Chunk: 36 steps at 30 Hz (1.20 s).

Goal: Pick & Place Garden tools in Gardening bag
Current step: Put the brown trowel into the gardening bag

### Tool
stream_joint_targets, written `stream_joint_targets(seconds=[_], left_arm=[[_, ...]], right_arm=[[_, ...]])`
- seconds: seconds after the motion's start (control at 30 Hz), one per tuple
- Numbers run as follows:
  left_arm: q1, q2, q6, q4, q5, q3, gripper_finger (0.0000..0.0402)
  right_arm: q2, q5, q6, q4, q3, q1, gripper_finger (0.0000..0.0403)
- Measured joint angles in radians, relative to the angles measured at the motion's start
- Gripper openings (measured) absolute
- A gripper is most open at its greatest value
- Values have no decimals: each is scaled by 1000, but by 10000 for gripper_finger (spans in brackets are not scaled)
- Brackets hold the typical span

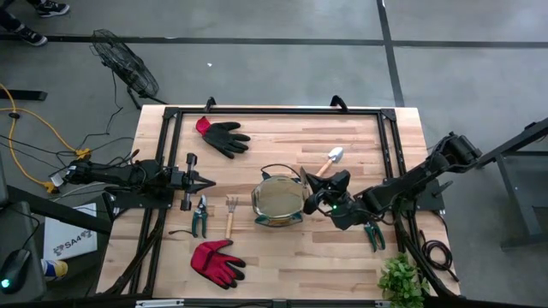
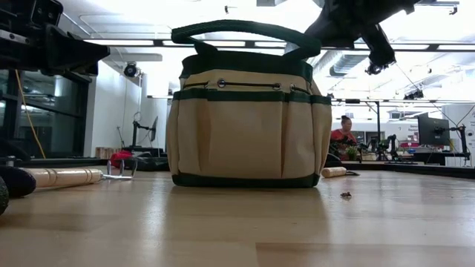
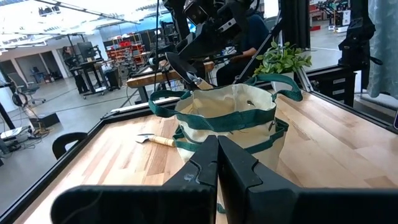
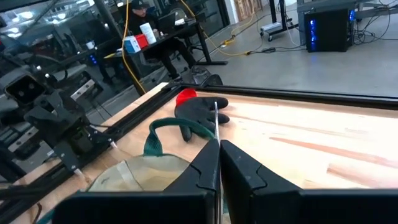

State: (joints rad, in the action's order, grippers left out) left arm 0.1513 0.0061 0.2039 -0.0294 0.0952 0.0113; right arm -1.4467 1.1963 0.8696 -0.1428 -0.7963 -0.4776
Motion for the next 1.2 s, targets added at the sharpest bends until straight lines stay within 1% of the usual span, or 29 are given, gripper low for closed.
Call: stream_joint_targets(seconds=[0.27,0.47,0.63,0.9,1.0,1.1,1.2], left_arm=[[0,0,0,0,0,0,0],[0,0,0,0,0,0,0],[0,0,0,0,1,0,0],[0,0,0,0,1,0,0],[0,0,0,0,4,0,0],[0,0,0,0,5,0,0],[0,0,0,0,5,0,0]], right_arm=[[0,-50,18,27,0,-39,4],[1,-52,19,46,0,-76,4],[7,-66,8,117,0,-99,4],[7,-92,-180,132,0,-116,4],[11,-139,-296,117,0,-127,4],[27,-184,-447,102,0,-143,4],[50,-210,-586,102,0,-148,4]])
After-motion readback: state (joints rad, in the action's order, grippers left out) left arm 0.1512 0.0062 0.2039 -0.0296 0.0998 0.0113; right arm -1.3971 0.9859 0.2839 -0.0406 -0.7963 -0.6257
